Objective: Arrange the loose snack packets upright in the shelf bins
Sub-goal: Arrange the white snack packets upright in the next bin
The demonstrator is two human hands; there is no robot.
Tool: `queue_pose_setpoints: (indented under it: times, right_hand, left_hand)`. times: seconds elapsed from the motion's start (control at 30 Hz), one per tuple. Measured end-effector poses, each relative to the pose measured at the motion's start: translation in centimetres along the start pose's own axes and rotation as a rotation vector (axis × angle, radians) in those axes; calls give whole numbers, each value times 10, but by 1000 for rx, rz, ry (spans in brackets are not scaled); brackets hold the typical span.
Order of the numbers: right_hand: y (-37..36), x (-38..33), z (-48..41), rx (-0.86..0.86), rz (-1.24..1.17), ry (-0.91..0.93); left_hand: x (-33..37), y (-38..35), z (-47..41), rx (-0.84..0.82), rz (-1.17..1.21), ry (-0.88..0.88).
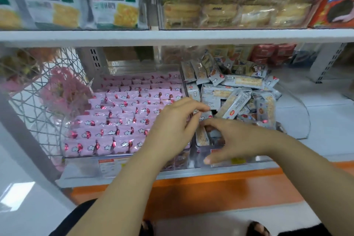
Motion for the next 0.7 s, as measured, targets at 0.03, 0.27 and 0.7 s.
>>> queue_pose_setpoints:
  times: [0.03, 0.27, 0.7]
  right_hand:
    - [1, 0, -2, -24, -18, -19]
    - [-2, 2, -5, -144, -89, -97]
    - [3, -5, -10, 45, -639, -66]
  left_hand:
    - [0, 1, 0, -8, 5, -4]
    - [0, 10, 2, -37, 110, 48]
    - [-3, 11, 2, -39, 146, 106]
Point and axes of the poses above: each hand's wrist, its own z-axis away from the middle knuckle, its own y-axis out of the back of the hand, x = y × z, the point moved 3 cm from there along -z, towards the middle knuckle, and after that the axes turned 1 degree about y, right-handed, at the moved point
